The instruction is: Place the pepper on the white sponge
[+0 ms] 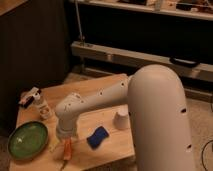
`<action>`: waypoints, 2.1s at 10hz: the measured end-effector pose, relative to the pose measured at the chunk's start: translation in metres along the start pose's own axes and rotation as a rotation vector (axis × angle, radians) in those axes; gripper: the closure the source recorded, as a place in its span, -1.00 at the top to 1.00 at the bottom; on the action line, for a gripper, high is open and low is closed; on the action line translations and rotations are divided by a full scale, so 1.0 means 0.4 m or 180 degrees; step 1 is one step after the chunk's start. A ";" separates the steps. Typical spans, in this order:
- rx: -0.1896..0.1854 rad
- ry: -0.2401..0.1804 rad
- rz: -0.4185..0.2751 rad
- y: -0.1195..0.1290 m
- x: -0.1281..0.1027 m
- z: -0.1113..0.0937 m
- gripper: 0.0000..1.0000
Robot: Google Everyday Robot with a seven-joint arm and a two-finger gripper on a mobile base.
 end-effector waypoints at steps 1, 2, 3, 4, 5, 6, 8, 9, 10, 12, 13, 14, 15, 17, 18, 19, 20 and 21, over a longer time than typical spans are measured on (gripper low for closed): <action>0.0015 0.0023 0.0011 0.002 0.003 0.008 0.60; 0.0025 0.0042 0.0019 0.005 0.005 0.015 0.60; 0.0035 0.0074 0.0027 0.007 0.007 0.028 0.60; 0.0041 0.0094 0.0036 0.007 0.009 0.037 0.60; 0.0048 0.0121 0.0042 0.007 0.011 0.048 0.60; 0.0051 0.0152 0.0039 0.009 0.011 0.059 0.60; 0.0079 0.0198 0.0052 0.011 0.014 0.074 0.60; 0.0118 0.0191 0.0107 0.010 0.016 0.075 0.60; 0.0190 0.0186 0.0325 -0.008 0.023 0.072 0.60; 0.0232 0.0133 0.0653 -0.028 0.025 0.062 0.60; 0.0240 0.0110 0.0710 -0.032 0.023 0.057 0.60; 0.0246 0.0098 0.0740 -0.037 0.023 0.054 0.60; 0.0250 0.0090 0.0753 -0.039 0.023 0.053 0.60; 0.0262 0.0084 0.0730 -0.033 0.019 0.054 0.60; 0.0265 0.0080 0.0723 -0.033 0.017 0.054 0.60; 0.0269 0.0075 0.0713 -0.031 0.014 0.053 0.52; 0.0280 0.0071 0.0690 -0.027 0.011 0.052 0.33; 0.0294 0.0075 0.0662 -0.021 0.008 0.052 0.18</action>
